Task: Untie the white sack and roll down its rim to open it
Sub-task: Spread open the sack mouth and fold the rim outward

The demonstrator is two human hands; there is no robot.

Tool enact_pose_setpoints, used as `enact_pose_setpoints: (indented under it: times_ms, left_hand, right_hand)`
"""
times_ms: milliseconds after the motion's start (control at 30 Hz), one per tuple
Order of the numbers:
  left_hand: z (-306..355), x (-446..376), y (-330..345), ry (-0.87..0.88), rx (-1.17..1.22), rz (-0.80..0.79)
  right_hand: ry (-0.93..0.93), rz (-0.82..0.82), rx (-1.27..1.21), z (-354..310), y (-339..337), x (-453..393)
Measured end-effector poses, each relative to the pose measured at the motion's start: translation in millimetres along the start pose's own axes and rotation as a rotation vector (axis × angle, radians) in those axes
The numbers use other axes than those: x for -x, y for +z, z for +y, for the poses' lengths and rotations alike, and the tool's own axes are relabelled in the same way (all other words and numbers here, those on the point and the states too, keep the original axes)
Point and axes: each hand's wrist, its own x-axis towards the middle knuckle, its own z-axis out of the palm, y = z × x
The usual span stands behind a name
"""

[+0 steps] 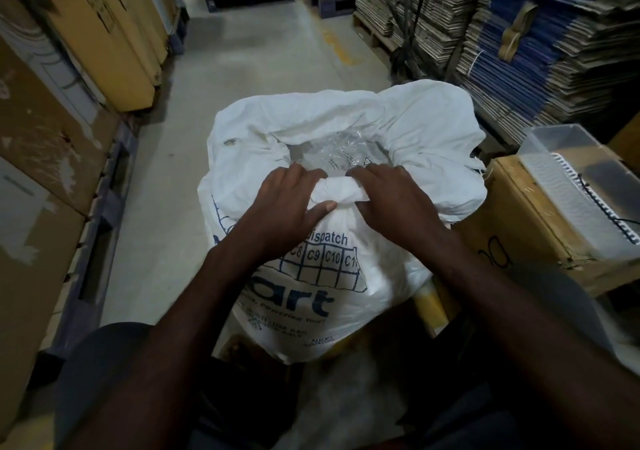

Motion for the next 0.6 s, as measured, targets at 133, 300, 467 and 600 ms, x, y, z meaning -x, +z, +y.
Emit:
enact_pose_setpoints:
  times_ms: [133, 300, 467, 600]
  left_hand:
    - [-6, 1, -7, 0.100, 0.024, 0.020]
    - [1, 4, -10, 0.110, -0.069, 0.065]
    - [7, 2, -9, 0.036, -0.037, 0.086]
    - [2, 1, 1, 0.040, -0.068, -0.190]
  right_hand:
    - [0.025, -0.277, -0.354, 4, -3, 10]
    - [-0.110, -0.244, -0.430, 7, -4, 9]
    - [-0.114, -0.047, -0.116, -2, -6, 7]
    - [-0.156, 0.026, -0.049, -8, -1, 8]
